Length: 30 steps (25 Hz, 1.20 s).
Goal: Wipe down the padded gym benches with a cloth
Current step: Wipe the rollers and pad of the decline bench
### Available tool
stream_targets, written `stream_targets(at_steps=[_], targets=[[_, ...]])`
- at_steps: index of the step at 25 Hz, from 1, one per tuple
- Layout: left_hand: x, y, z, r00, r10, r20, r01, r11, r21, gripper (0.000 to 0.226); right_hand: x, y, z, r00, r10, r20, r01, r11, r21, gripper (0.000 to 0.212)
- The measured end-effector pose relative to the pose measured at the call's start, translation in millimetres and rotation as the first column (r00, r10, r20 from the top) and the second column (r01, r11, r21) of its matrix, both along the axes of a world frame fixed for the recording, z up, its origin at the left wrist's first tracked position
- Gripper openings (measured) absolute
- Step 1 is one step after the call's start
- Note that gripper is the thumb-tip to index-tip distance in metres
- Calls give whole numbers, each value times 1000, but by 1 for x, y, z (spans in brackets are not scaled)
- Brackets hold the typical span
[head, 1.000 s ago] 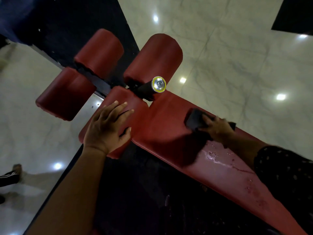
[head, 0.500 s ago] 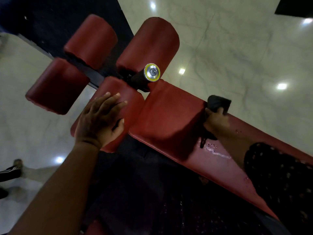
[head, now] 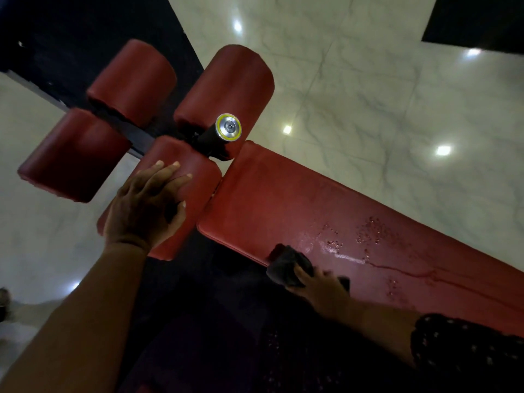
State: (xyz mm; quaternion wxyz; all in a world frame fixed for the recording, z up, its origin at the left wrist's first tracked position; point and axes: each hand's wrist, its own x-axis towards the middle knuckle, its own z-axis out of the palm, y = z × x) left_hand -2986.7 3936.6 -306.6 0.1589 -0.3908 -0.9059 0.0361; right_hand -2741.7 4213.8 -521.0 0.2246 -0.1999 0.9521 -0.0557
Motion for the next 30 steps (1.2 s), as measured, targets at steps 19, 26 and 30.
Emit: stream_targets(at_steps=[19, 26, 30], targets=[[1, 2, 3, 1000, 5, -14, -5, 1000, 23, 43, -121, 91, -2, 465, -869, 166, 885, 451, -115, 72], [2, 1, 1, 1000, 16, -6, -16, 1000, -9, 46, 15, -37, -8, 720, -646, 254, 685, 721, -105, 77], [4, 1, 3, 999, 31, -28, -32, 999, -32, 48, 41, -19, 1, 835, -466, 293, 487, 873, 1, 86]])
